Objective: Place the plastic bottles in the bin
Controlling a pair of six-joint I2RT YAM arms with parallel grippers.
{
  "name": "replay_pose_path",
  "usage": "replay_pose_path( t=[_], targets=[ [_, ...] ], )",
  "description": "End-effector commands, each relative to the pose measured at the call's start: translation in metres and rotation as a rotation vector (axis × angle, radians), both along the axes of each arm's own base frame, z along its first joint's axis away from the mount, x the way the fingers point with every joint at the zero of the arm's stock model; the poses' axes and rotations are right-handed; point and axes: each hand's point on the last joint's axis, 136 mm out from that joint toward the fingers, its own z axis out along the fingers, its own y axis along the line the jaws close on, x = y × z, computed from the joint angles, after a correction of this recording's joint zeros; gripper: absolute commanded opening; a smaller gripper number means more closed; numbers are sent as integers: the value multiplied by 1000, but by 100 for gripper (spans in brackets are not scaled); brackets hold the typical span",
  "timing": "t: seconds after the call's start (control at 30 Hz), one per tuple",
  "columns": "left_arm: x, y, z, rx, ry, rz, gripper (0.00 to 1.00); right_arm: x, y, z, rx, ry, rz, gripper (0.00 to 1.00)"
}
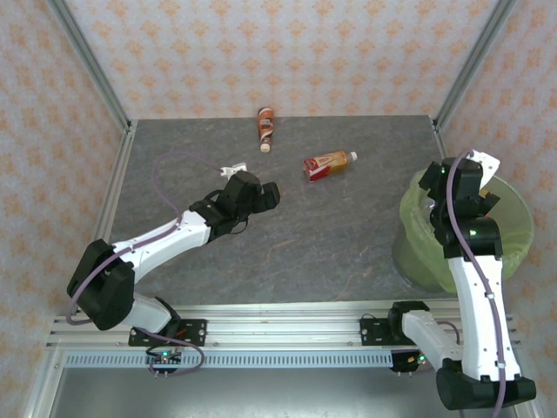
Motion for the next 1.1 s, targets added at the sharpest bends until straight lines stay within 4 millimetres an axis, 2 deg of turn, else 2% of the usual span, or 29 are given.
replay_pose_path(
  t=[0.0, 0.1, 0.17, 0.27, 0.33, 0.43, 0.53, 0.6, 0.77, 0.9, 0.97, 1.07],
  targets=[
    [5, 2, 9, -10, -27, 17, 100, 7, 9, -3, 96, 18, 61, 99],
    [4, 2, 6, -10, -25, 15, 100, 20, 16, -37, 184, 97, 101, 99],
    [4, 3, 6, -8, -25, 15, 100, 22, 17, -60, 212, 152, 91, 99],
    [3, 4, 7, -4, -26, 16, 100, 18, 21, -77, 251, 177, 84, 100],
    [3, 4, 6, 1, -26, 15, 100, 16, 24, -71, 260, 149, 98, 100],
    [3, 3, 7, 6, -25, 9, 100, 11, 24, -44, 243, 77, 114, 99],
    [4, 2, 8, 2, -25, 6, 100, 4, 12, -14, 179, 19, 64, 99],
    [5, 1, 6, -3, -24, 8, 100, 2, 0, -3, 144, 40, 16, 99],
    [7, 0, 3, 3, -19, 4, 100, 19, -30, -1, 179, 69, -57, 99],
    [9, 0, 2, 25, -21, 2, 100, 35, -56, -6, 197, 120, -135, 99],
    [11, 1, 3, 33, -27, 3, 100, 43, -63, -11, 198, 150, -147, 99],
    [14, -1, 2, 41, -28, 0, 100, 56, -63, -18, 215, 187, -104, 97]
  ],
)
